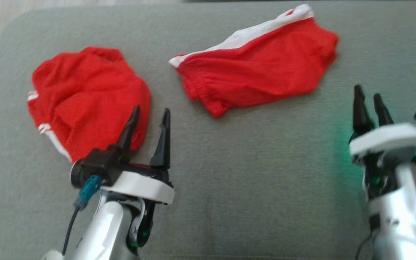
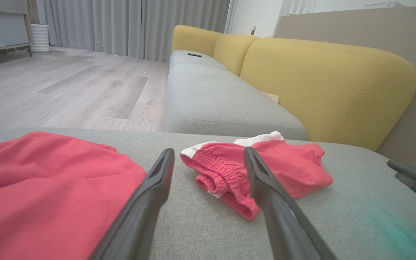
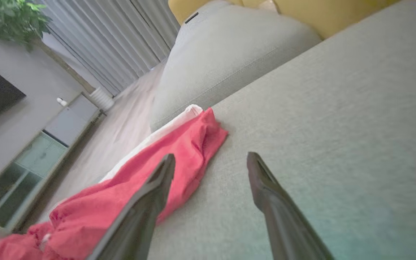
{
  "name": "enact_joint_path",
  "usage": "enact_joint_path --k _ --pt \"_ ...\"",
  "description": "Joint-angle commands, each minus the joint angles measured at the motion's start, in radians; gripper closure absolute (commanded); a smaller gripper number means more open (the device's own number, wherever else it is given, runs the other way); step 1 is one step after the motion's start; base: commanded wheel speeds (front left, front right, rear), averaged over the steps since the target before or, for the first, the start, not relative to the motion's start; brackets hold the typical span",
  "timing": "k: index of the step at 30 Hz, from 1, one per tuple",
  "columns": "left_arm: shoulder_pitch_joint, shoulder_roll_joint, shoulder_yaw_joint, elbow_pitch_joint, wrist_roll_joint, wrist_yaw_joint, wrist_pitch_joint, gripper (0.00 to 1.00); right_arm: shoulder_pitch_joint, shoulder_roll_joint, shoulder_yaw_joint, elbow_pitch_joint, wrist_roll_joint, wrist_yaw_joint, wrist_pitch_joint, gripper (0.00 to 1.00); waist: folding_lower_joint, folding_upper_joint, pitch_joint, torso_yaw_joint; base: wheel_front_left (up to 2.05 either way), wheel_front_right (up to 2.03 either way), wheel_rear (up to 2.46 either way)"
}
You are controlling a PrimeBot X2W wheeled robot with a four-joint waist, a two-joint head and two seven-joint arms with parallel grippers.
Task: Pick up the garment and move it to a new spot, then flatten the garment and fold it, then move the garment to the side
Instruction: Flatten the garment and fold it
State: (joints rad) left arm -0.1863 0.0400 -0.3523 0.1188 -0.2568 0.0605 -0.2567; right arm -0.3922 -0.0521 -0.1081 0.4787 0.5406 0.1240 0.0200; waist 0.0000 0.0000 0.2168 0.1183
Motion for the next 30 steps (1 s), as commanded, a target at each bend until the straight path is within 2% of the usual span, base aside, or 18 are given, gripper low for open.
enact_joint_path --k 1,5,11,19,30 --pt "-0.042 0.01 0.019 -0.03 -0.01 -0.001 -0.005 0.0 -0.073 0.002 0.002 0.001 0.032 0.007 0.034 0.0 0.0 0.0 0.041 0.048 0.0 0.0 0.0" --pt "-0.051 0.01 -0.01 -0.013 -0.033 0.005 -0.005 0.0 -0.182 0.002 -0.076 0.119 0.105 0.007 0.112 0.0 0.0 0.0 0.064 0.097 0.0 0.0 0.0" --pt "-0.061 0.01 -0.039 0.003 -0.052 0.012 -0.005 0.0 -0.283 0.002 -0.171 0.27 0.092 0.007 0.162 0.0 0.0 0.0 0.077 0.15 0.0 0.0 0.0" --pt "-0.065 0.01 -0.05 -0.009 -0.067 0.023 -0.005 0.0 -0.382 0.001 -0.318 0.438 -0.062 0.007 0.186 0.0 0.0 0.0 0.093 0.199 0.0 0.0 0.0" --pt "-0.099 0.01 -0.093 -0.034 -0.092 0.037 -0.005 0.0 -0.498 -0.016 -0.455 0.527 -0.207 0.007 0.207 0.0 0.0 0.0 0.142 0.24 0.0 0.0 0.0"
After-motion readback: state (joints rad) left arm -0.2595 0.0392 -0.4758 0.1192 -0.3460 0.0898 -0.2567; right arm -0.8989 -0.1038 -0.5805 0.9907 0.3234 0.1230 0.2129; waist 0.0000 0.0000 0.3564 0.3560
